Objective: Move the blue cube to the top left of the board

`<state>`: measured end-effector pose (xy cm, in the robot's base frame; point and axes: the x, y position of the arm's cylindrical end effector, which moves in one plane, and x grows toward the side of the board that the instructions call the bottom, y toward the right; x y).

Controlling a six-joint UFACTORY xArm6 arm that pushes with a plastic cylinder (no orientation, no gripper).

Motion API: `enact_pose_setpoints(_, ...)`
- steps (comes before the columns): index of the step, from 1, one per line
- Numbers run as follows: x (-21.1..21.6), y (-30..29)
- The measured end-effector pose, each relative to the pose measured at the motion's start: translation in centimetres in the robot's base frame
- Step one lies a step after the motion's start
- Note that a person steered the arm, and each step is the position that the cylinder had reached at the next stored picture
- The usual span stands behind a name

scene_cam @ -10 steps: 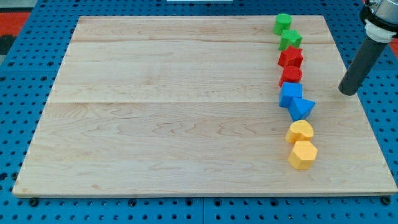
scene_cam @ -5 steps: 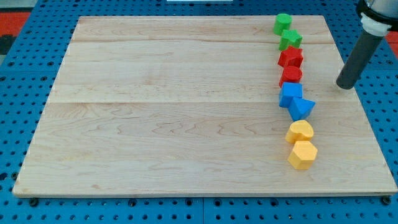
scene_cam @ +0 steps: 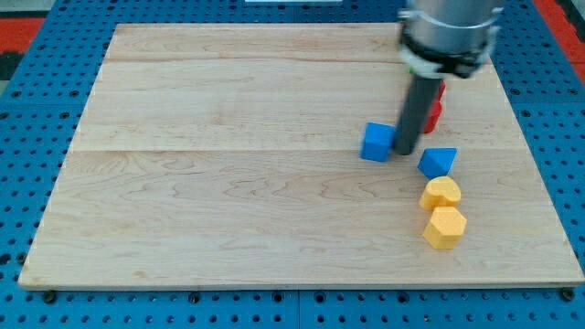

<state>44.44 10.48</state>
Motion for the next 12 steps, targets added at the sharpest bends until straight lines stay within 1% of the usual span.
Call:
enact_pose_setpoints(1, -2.5, -7.6)
enact_pose_setpoints(2, -5.2, -11.4)
enact_pose_setpoints(3, -2.4, -9.3)
enact_pose_setpoints(4, 0.4, -9.9)
enact_pose_setpoints(5, -4.6, -15.8)
enact_pose_setpoints(6, -11.1, -19.3)
enact_pose_setpoints(7, -13.2, -22.3)
enact_pose_setpoints(8, -10.4, -21.0)
enact_pose_setpoints(9, -10.4, -25.9)
enact_pose_setpoints(10, -11.8, -30.3)
enact_pose_setpoints(11, -12.0, -34.3)
enact_pose_setpoints(12, -13.4, -38.3)
